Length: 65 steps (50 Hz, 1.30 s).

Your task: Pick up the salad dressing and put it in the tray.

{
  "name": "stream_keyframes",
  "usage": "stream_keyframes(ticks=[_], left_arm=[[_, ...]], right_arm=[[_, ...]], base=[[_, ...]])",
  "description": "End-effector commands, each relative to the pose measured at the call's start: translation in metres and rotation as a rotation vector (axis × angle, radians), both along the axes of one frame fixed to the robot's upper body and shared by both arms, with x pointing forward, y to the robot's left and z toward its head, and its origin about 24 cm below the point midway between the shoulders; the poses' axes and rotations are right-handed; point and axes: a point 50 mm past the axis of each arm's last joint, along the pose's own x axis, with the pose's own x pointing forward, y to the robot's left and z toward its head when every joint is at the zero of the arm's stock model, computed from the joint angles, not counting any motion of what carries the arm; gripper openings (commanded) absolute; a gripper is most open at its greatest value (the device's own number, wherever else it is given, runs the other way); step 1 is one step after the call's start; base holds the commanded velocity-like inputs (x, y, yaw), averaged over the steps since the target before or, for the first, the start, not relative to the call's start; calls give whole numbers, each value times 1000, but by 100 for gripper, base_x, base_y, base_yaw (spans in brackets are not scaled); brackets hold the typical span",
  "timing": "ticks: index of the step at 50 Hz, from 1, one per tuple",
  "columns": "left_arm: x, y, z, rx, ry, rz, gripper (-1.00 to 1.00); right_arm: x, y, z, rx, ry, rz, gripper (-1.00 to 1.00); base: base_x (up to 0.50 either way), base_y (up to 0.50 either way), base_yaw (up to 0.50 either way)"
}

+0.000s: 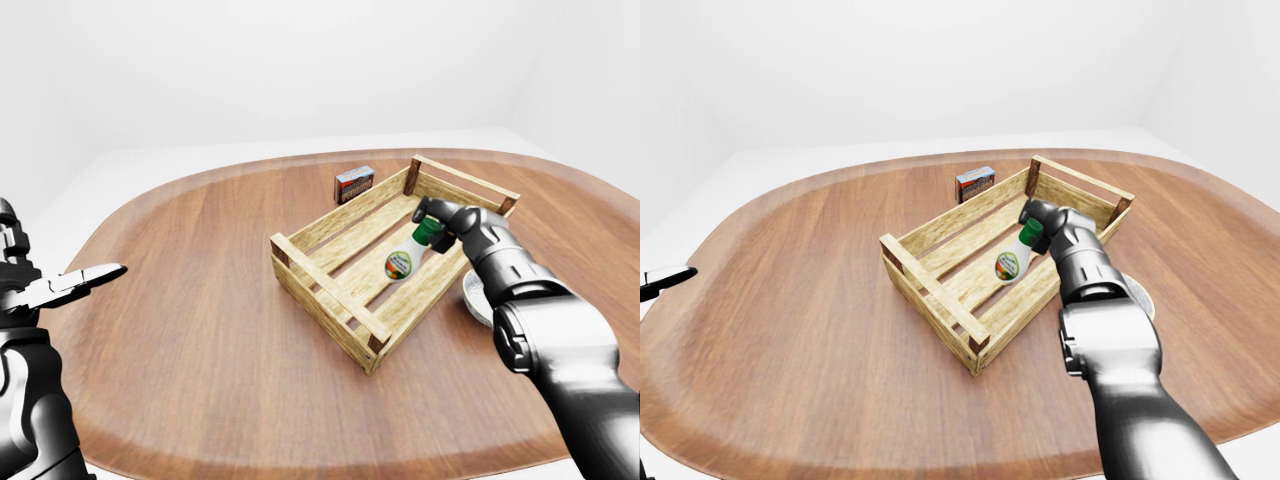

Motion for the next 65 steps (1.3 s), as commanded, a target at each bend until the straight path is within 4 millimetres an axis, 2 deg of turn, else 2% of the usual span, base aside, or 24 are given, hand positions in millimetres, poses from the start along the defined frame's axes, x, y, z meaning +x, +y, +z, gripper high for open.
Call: stream_keyframes(ticks=[1, 5, 12, 32, 43, 56, 65], left_arm=[[1, 0, -1, -3, 5, -2, 100], [1, 0, -3, -4, 11, -4, 100], [0, 0, -2, -4, 6, -3, 100], [2, 0, -4, -9, 13, -3, 100], [3, 1, -7, -15, 28, -6, 100], [2, 2, -7, -15, 27, -2, 100], [2, 2, -8, -16, 30, -4, 100]], right_arm=[[-1, -7, -3, -241, -7, 15, -100], [-3, -13, -5, -336, -19, 13, -100], [-6, -16, -11, -381, -6, 15, -100], [-10, -11, -30, -353, -52, 6, -100], [-14, -13, -40, -344, -36, -3, -100], [-23, -13, -62, -321, 1, -9, -100], [-26, -14, -68, -313, 6, -14, -100]], base=[[0, 0, 0], [0, 0, 0], [0, 0, 0], [0, 0, 0], [0, 0, 0], [0, 0, 0], [0, 0, 0]])
